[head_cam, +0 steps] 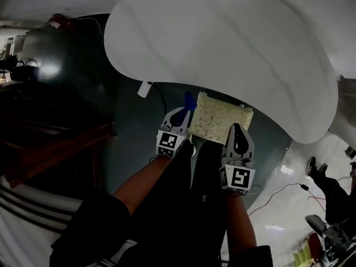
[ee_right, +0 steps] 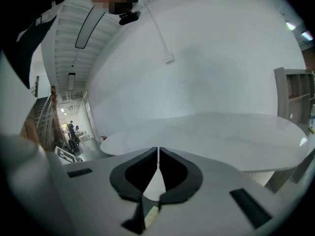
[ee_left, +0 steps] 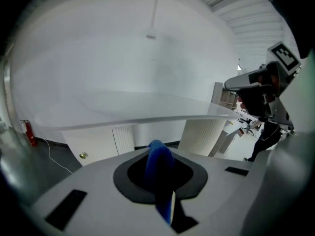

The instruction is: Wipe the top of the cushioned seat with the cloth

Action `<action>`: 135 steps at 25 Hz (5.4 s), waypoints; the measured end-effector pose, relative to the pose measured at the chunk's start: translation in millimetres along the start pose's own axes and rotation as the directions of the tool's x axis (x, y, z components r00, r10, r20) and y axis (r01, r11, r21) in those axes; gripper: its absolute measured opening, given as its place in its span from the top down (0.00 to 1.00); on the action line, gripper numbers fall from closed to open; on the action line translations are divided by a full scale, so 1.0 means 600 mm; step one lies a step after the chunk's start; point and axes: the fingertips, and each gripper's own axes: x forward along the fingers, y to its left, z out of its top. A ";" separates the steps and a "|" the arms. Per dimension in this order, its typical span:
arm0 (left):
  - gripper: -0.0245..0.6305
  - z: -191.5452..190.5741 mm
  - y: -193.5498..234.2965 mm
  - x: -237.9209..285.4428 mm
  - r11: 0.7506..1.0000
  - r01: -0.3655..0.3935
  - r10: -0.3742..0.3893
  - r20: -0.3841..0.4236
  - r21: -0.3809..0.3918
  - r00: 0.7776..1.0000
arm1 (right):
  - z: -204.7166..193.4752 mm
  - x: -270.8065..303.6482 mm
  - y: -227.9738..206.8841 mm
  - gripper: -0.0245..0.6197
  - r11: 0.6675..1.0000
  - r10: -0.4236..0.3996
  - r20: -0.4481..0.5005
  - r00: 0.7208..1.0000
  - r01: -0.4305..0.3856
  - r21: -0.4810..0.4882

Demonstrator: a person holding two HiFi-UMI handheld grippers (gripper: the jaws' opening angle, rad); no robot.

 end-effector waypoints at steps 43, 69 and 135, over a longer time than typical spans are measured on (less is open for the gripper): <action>0.91 -0.438 -0.080 0.332 0.987 0.158 -0.157 -0.280 -0.016 0.947 | -0.303 0.117 -0.133 0.90 0.998 0.049 -0.087 0.995 -0.052 -0.032; 0.91 -0.432 -0.204 0.359 0.963 0.245 -0.269 -0.341 -0.111 0.901 | -0.295 0.041 -0.225 0.90 0.991 -0.131 -0.016 0.991 0.130 -0.025; 0.91 -0.411 -0.502 0.443 0.849 0.529 -0.479 -0.424 0.000 0.768 | -0.376 -0.098 -0.429 0.90 0.922 -0.346 -0.074 0.935 0.354 0.154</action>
